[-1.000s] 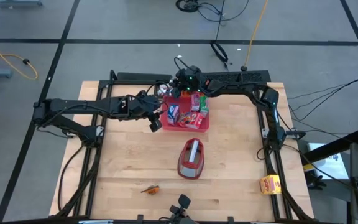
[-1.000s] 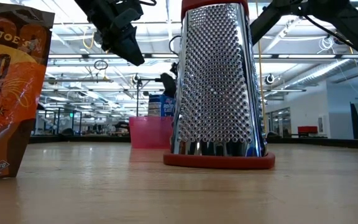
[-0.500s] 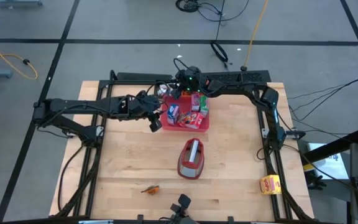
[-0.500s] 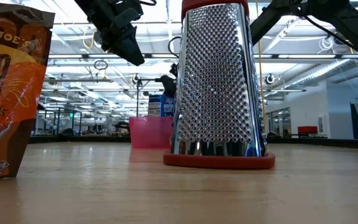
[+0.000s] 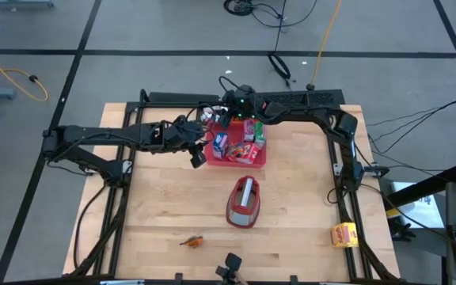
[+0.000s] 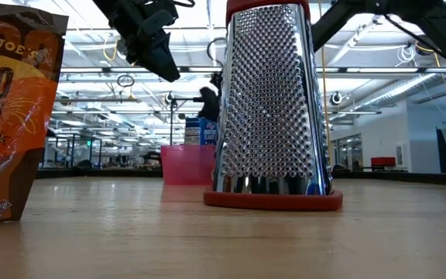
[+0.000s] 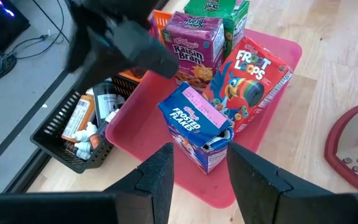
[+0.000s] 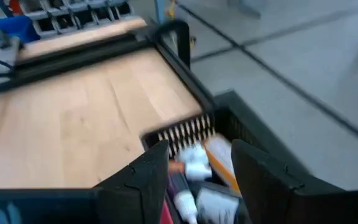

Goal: Pick & Place Kitchen Items
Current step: Put the yellow cereal box into the pink bin

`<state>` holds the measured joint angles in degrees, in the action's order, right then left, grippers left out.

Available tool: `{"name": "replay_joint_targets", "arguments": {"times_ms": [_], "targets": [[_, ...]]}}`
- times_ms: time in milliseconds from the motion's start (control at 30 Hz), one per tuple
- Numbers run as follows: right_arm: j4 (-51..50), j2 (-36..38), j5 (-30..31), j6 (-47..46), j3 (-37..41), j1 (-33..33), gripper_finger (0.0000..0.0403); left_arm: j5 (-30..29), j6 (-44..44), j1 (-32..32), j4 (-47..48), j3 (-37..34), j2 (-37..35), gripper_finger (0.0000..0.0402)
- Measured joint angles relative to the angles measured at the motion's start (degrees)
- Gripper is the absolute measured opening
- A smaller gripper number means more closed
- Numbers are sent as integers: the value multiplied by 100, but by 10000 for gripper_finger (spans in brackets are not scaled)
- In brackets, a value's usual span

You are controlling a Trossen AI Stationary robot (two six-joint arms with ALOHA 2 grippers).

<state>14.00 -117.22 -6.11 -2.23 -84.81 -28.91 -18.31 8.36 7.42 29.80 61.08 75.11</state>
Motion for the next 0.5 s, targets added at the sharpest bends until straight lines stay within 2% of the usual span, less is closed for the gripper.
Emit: {"name": "replay_joint_targets", "arguments": {"times_ms": [200,500], "targets": [[-856,654,3,364,1,230,165,-2,59,-2,11,0,-2,150],[-3298,2122,4,723,162,995,164,-2,54,-2,40,0,-2,150]]}}
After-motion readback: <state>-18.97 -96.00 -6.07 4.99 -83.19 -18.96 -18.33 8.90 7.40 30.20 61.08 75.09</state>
